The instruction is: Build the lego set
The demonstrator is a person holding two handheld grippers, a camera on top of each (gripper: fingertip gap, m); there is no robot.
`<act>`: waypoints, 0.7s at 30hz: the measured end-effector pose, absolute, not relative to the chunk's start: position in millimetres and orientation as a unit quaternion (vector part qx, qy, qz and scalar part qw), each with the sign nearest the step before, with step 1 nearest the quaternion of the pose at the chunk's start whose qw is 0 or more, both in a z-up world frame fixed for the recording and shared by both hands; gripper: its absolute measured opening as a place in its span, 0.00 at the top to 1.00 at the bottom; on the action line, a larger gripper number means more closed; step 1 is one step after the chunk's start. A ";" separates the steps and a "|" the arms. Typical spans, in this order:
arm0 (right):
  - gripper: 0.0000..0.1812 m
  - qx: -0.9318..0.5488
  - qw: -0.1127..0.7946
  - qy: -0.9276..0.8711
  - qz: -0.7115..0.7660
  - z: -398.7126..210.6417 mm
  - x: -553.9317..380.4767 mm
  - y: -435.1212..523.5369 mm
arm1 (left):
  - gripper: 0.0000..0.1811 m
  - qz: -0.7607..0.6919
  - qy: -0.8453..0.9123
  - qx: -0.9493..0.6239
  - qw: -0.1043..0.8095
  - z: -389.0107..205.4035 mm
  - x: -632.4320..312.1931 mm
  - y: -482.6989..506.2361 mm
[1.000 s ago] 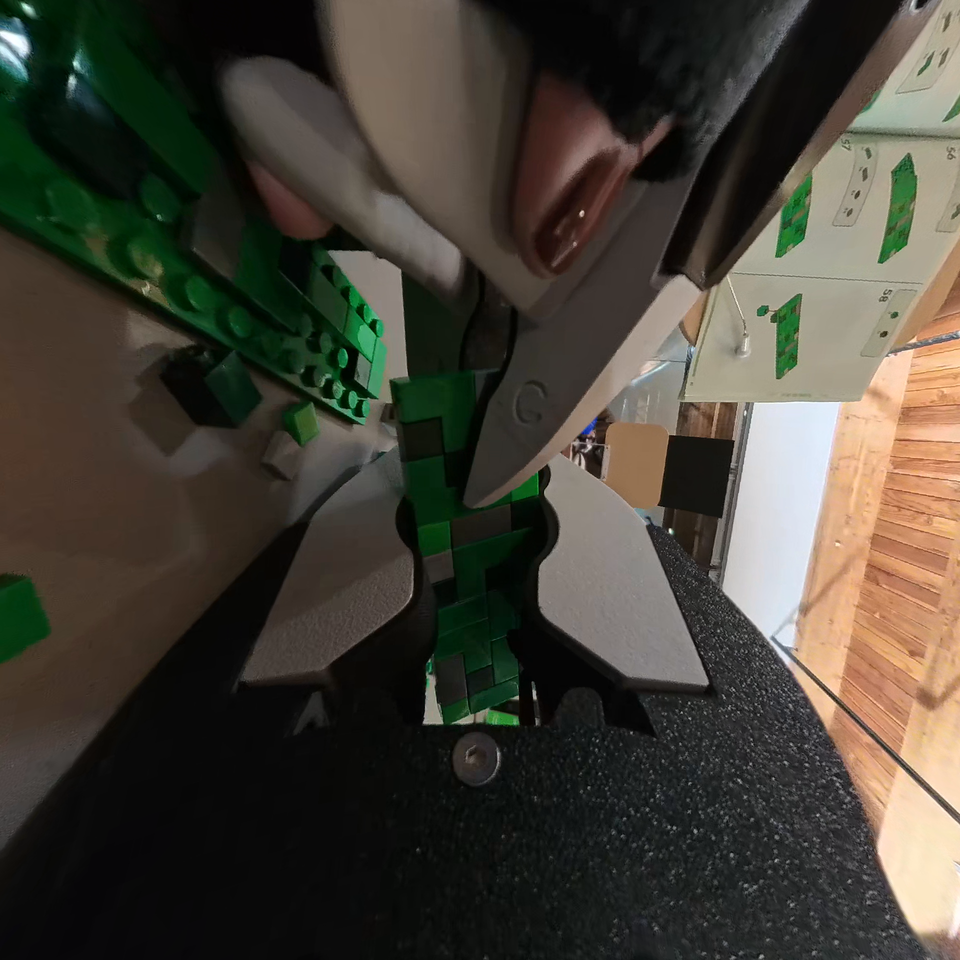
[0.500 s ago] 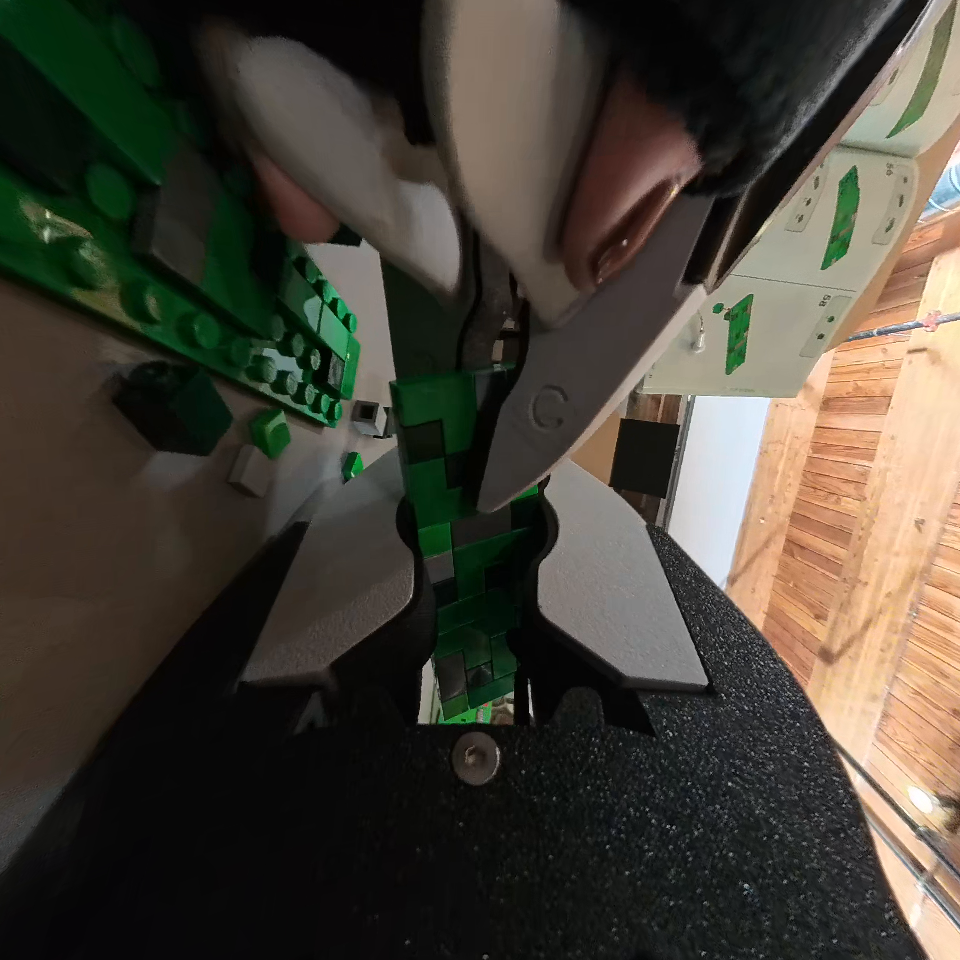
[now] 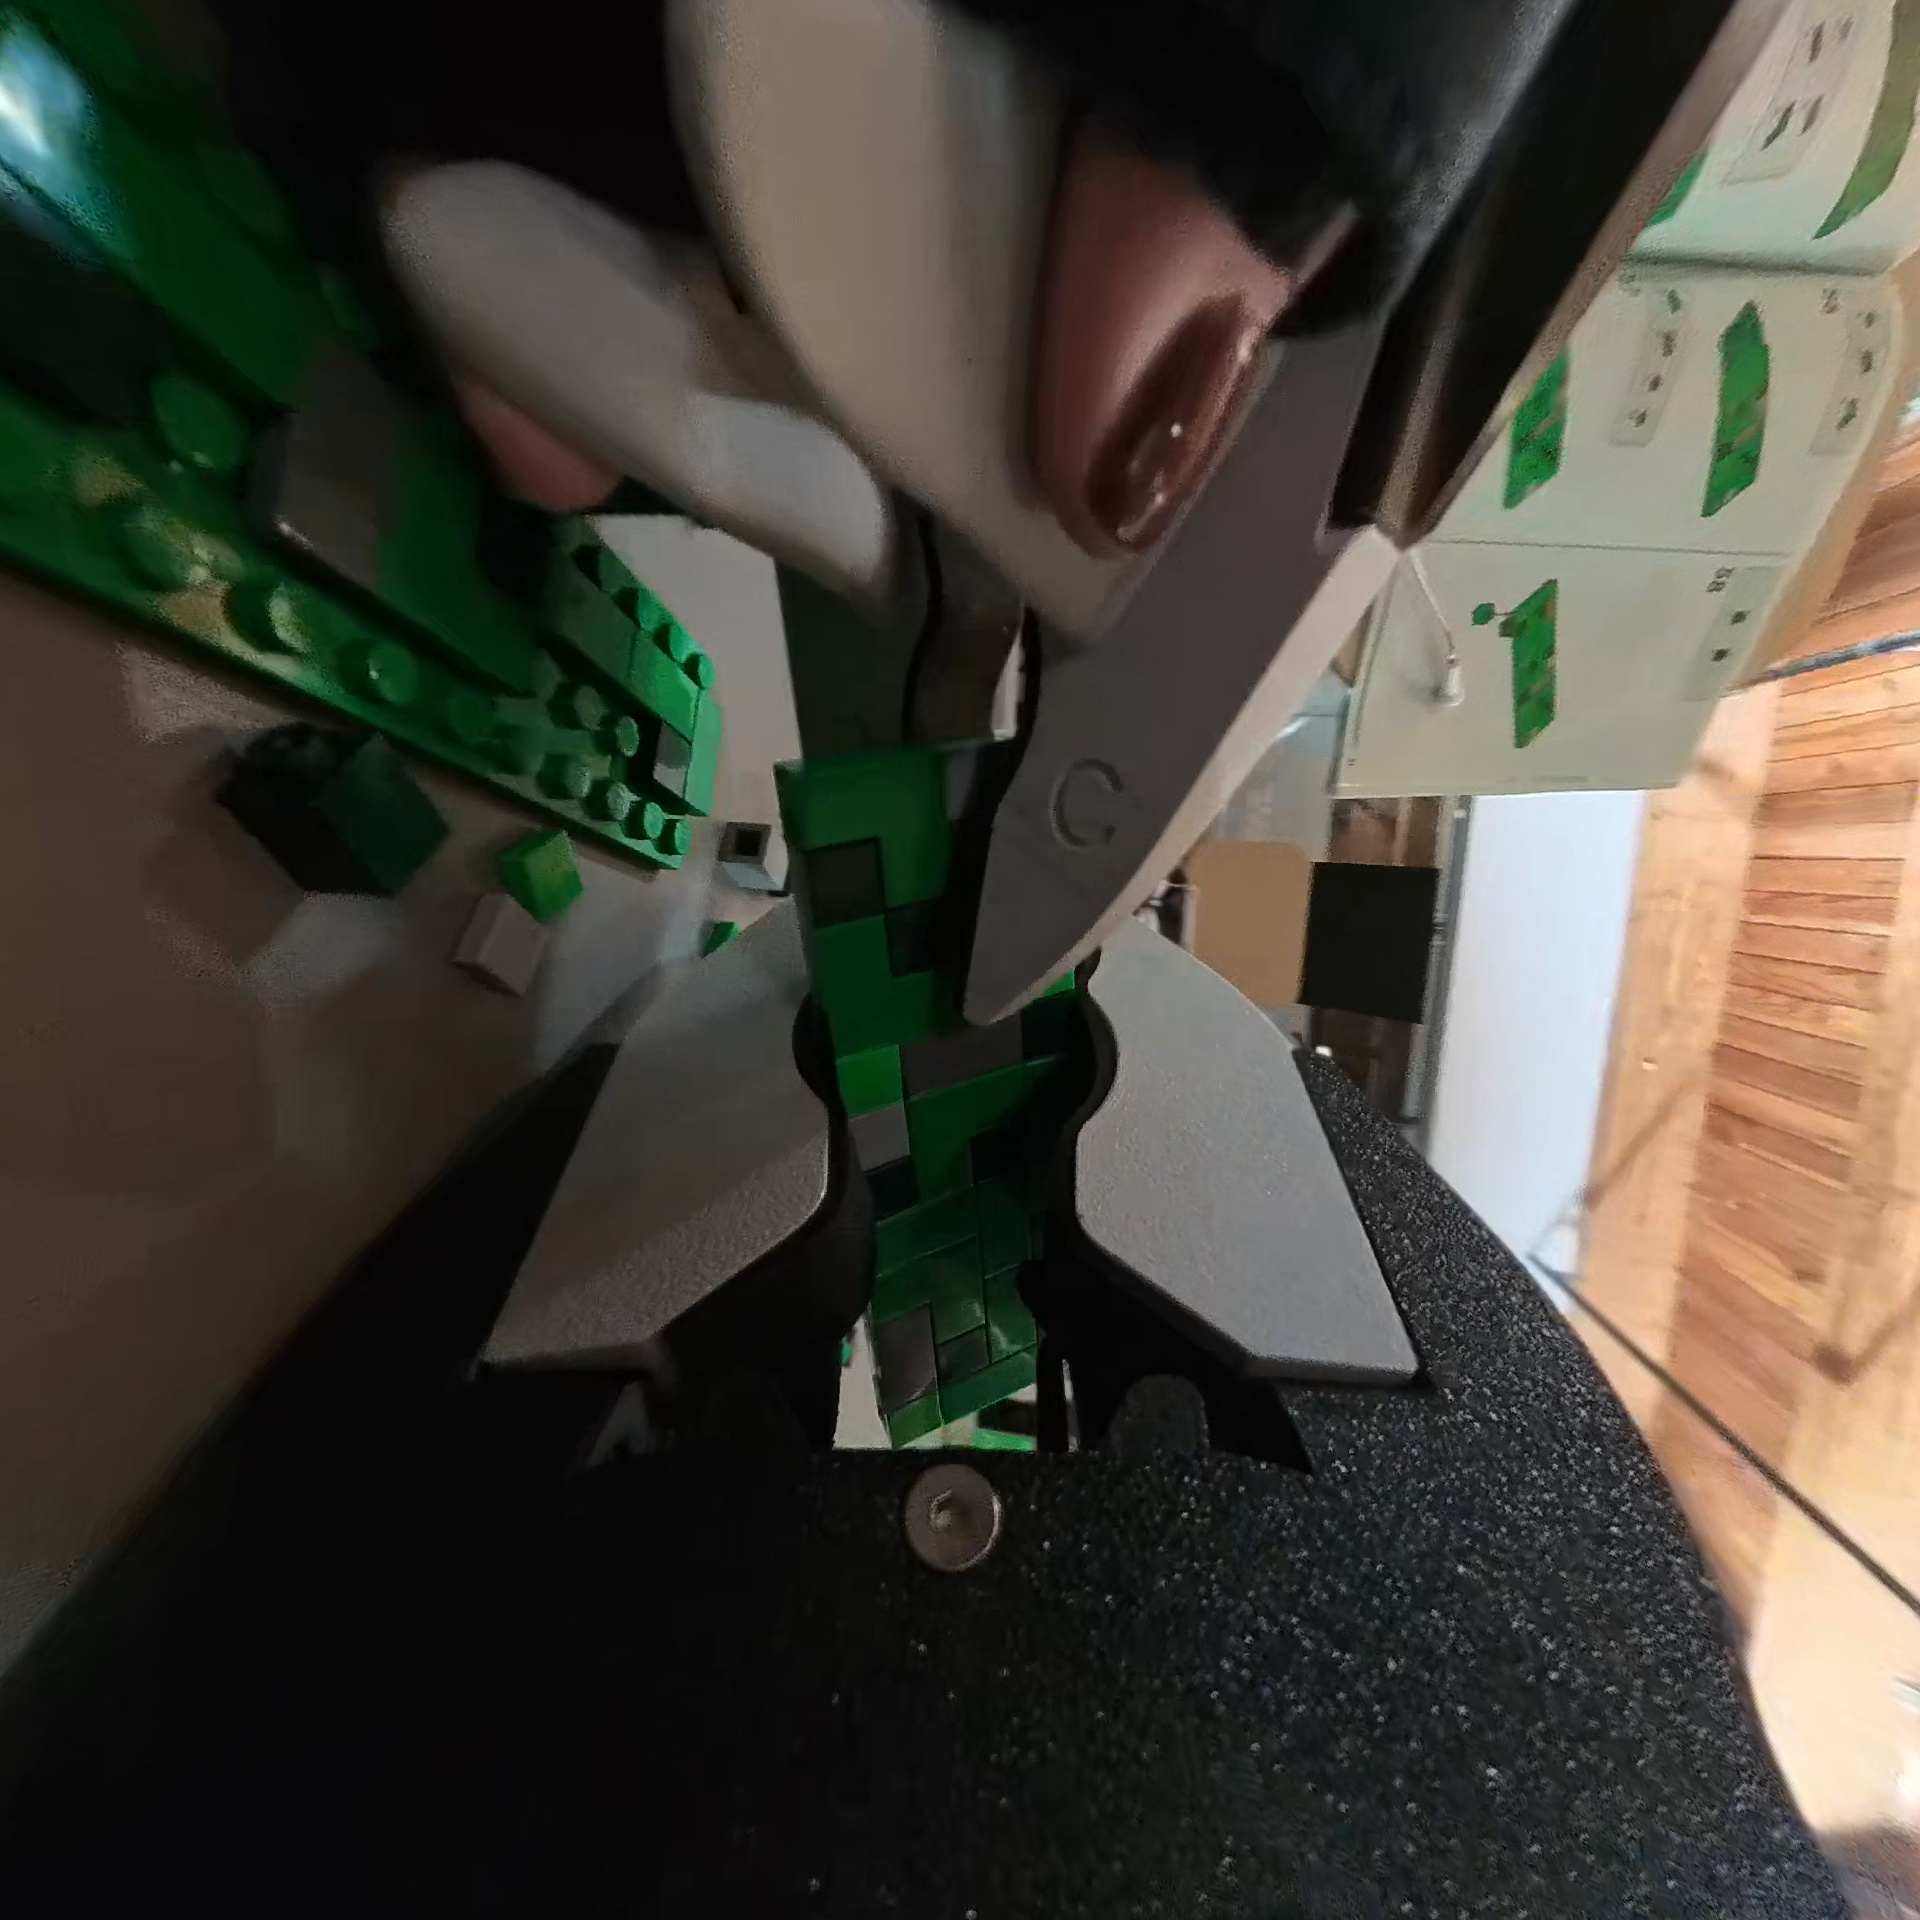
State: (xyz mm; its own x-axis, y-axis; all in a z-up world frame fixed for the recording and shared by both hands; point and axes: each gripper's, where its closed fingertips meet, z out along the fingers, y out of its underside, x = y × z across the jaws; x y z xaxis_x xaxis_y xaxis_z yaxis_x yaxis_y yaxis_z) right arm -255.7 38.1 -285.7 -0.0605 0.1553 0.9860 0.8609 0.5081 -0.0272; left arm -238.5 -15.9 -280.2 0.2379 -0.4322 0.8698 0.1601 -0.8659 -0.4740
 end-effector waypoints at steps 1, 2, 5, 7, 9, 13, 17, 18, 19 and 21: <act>0.79 -0.397 0.565 -0.659 -0.297 -286.5 -255.7 38.4 | 0.94 -0.606 0.097 -0.747 0.255 -278.7 -238.4 -15.0; 0.79 -0.407 0.568 -0.656 -0.287 -285.2 -255.1 38.9 | 0.94 -0.604 0.105 -0.743 0.270 -276.0 -238.1 -14.2; 0.79 -0.425 0.567 -0.656 -0.259 -284.2 -253.7 39.1 | 0.86 -0.598 0.143 -0.722 0.316 -264.8 -234.4 -16.1; 0.79 -0.426 0.568 -0.660 -0.245 -284.6 -254.7 35.9 | 0.79 -0.584 0.162 -0.719 0.340 -261.4 -232.3 -15.7; 0.79 -0.417 0.571 -0.661 -0.250 -283.7 -255.3 34.2 | 0.74 -0.563 0.183 -0.725 0.351 -263.1 -229.2 -16.4; 0.79 -0.408 0.588 -0.651 -0.253 -278.7 -255.0 33.9 | 0.67 -0.527 0.205 -0.735 0.373 -266.0 -225.9 -16.0; 0.79 -0.399 0.618 -0.631 -0.248 -269.1 -252.8 34.2 | 0.58 -0.522 0.172 -0.722 0.420 -256.5 -235.2 -4.9; 0.79 -0.400 0.623 -0.627 -0.242 -268.1 -252.4 34.3 | 0.55 -0.522 0.159 -0.717 0.434 -253.4 -239.6 -1.3; 0.79 -0.401 0.627 -0.622 -0.240 -266.8 -251.5 35.2 | 0.53 -0.523 0.148 -0.711 0.446 -250.4 -243.8 1.7; 0.79 -0.404 0.632 -0.614 -0.244 -264.7 -248.7 38.1 | 0.50 -0.528 0.127 -0.701 0.462 -245.2 -251.2 5.8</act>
